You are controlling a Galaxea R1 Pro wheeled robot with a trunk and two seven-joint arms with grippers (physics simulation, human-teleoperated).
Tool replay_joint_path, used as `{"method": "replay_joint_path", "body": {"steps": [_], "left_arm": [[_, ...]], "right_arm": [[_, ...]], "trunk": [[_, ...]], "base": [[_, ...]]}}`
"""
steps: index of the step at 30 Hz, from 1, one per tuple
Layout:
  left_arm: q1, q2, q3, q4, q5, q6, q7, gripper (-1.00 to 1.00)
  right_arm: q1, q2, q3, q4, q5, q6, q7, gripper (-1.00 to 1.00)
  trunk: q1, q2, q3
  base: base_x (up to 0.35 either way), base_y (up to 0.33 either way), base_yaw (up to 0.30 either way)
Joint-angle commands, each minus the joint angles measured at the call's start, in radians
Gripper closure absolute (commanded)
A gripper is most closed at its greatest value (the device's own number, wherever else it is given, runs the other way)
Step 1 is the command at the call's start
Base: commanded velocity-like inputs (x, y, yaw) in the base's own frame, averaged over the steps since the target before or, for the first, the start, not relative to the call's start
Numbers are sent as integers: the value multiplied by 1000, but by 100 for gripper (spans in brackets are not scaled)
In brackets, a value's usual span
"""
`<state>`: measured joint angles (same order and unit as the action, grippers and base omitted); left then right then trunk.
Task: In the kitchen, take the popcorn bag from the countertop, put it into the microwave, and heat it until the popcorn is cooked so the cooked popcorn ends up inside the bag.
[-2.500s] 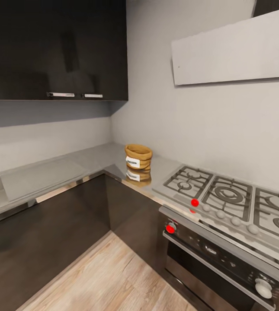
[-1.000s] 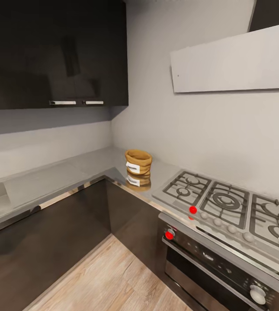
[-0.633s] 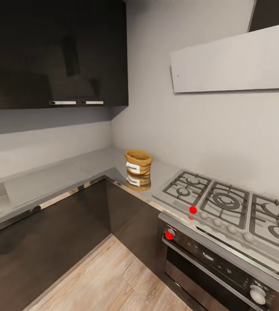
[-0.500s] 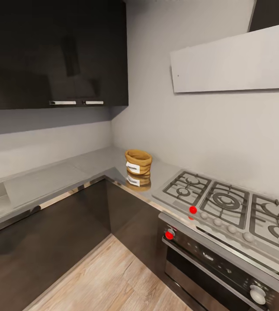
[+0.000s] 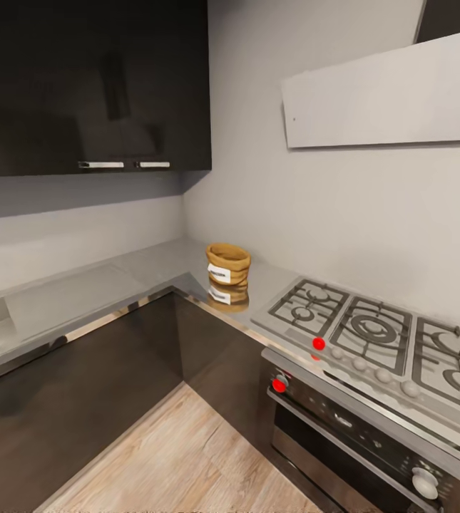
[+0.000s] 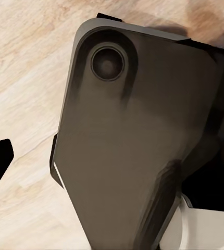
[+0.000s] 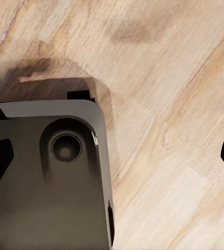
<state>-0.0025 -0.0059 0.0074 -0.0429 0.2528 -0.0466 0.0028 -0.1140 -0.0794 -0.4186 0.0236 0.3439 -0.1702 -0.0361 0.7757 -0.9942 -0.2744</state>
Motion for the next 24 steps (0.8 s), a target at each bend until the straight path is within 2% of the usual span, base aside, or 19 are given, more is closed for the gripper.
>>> {"method": "replay_joint_path", "body": {"steps": [1, 24], "left_arm": [[0, 0, 0, 0, 5, -3, 0, -100], [-1, 0, 0, 0, 5, -3, 0, -100]], "right_arm": [[-1, -1, -8, 3, 10, -5, -4, -100], [-1, -1, -9, 3, 10, -6, -10, -100]], "trunk": [[0, -1, -3], [0, -1, -40]], "base": [[0, 0, 0], [0, 0, 0]]}}
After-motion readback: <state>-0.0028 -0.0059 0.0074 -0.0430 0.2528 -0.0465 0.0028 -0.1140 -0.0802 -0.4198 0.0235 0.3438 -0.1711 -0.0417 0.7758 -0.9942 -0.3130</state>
